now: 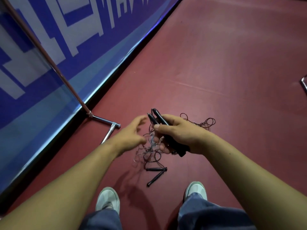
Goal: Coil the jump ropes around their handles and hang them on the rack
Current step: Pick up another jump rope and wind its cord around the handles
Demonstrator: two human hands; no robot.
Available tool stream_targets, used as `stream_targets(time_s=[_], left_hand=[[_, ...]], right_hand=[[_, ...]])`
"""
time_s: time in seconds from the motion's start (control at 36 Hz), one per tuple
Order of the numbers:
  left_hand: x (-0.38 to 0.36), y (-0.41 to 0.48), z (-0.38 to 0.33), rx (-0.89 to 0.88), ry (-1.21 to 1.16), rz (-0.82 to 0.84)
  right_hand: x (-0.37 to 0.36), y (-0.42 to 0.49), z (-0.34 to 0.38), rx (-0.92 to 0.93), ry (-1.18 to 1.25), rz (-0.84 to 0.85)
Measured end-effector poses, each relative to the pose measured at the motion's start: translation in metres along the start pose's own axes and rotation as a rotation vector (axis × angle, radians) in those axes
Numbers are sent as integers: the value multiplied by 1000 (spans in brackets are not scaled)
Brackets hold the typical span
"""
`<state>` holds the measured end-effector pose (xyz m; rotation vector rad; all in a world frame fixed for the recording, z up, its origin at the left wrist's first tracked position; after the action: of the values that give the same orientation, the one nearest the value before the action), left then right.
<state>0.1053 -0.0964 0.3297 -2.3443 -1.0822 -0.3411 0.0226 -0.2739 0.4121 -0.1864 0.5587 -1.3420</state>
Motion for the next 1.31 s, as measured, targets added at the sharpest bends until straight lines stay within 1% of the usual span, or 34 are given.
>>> stream_targets(time_s=[0.03, 0.06, 0.08, 0.11, 0.17, 0.22, 0.25, 0.31, 0.33, 0.39, 0.5, 0.56, 0.64, 0.69, 0.75, 0.81, 0.83, 0.97, 1.06, 1.17, 1.22, 1.31], left_hand=[[-1, -1, -15, -81, -147, 48], [-3, -1, -27, -143, -245, 97], [-5, -2, -37, -185, -320, 133], [-6, -3, -44, -208, -347, 140], [-7, -2, -50, -200, -419, 102], [-4, 1, -51, -128, -472, 33], [-2, 2, -52, -105, -442, -17], [-2, 1, -54, -118, -286, -72], [-6, 0, -54, -127, -215, -62], [-15, -4, -54, -97, -152, -15], [-28, -9, -55, -40, -154, 46], [-30, -10, -59, -21, -47, 46], [-35, -13, -66, -34, 196, 48], [-37, -18, -70, -59, 300, 57], [-37, -22, -71, -74, 357, 66], [-36, -25, -71, -76, 383, 77], [-36, -27, -72, -74, 384, 83], [-34, -31, -73, -59, 362, 51], [-32, -34, -76, -103, 315, 27], [-30, -38, -75, -97, 294, 30], [-31, -39, -75, -91, 283, 32], [-34, -44, -76, -99, 308, 53]], right_hand=[[-1, 0, 1, 1, -16, 21], [-1, -1, 3, 4, -20, 35], [-1, 0, 4, 15, -5, 48], [1, -1, 6, 28, 29, 58], [6, -1, 11, 47, 129, 55], [11, -2, 14, 62, 225, 26], [12, -2, 15, 70, 262, 8], [11, -3, 15, 98, 309, -23], [10, -3, 16, 122, 329, -40], [10, -2, 17, 164, 386, -66], [12, -2, 21, 208, 499, -73], [13, -1, 20, 201, 430, -90], [16, 0, 16, 172, 200, -162], [16, 1, 13, 168, 92, -221], [14, 1, 12, 164, 103, -261], [10, 1, 12, 148, 168, -249], [9, 2, 12, 147, 159, -240], [11, 5, 9, 166, -29, -251], [12, 9, 9, 174, -56, -273], [14, 13, 10, 185, -26, -395], [15, 14, 9, 156, 38, -445], [17, 14, 7, 100, 147, -443]])
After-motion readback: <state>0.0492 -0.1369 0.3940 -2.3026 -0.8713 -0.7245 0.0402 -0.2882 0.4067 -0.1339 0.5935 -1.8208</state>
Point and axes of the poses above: each hand's wrist, its own y-axis towards the middle knuckle, its own x-axis out of the back of the hand, z = x × y, the point moved 1 cm from there along y, towards the middle knuckle, and after that the axes turned 11 degrees about y, right-handed, at the moved point
